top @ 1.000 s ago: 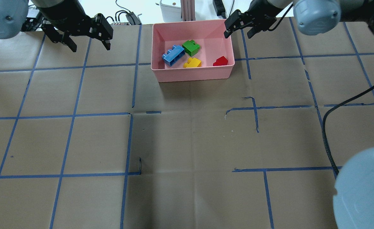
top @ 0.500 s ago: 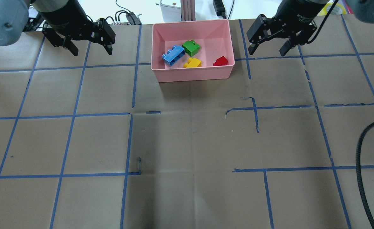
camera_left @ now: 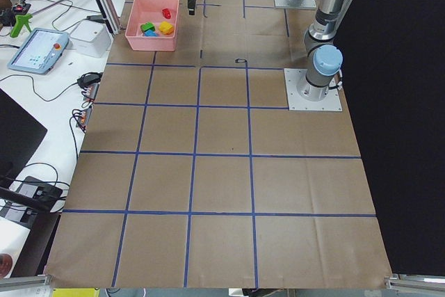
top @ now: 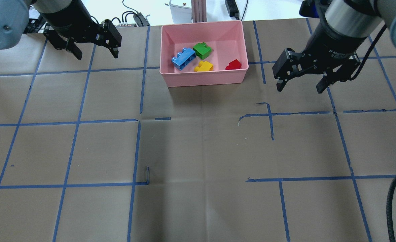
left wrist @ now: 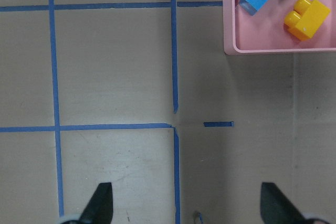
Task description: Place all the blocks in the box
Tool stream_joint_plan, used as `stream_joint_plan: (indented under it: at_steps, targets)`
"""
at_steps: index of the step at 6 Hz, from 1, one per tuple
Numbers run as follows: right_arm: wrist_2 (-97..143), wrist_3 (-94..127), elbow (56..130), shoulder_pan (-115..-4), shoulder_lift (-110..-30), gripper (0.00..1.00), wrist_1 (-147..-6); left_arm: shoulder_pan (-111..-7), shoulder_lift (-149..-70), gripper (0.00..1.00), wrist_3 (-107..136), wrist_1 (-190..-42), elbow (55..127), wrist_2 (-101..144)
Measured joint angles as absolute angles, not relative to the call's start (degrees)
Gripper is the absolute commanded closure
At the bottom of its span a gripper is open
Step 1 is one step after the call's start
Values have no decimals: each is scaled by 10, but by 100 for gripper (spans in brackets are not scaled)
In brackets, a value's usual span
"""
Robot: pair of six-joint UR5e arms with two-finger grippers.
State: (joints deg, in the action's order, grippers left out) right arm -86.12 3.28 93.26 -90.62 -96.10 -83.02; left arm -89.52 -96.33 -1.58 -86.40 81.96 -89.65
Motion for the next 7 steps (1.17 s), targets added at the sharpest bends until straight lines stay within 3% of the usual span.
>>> stream_joint_plan:
  at_steps: [7]
  targets:
    - [-894, 99, 963, -964, -969, 0, -874, -894, -966, 1, -16, -862, 821, -896]
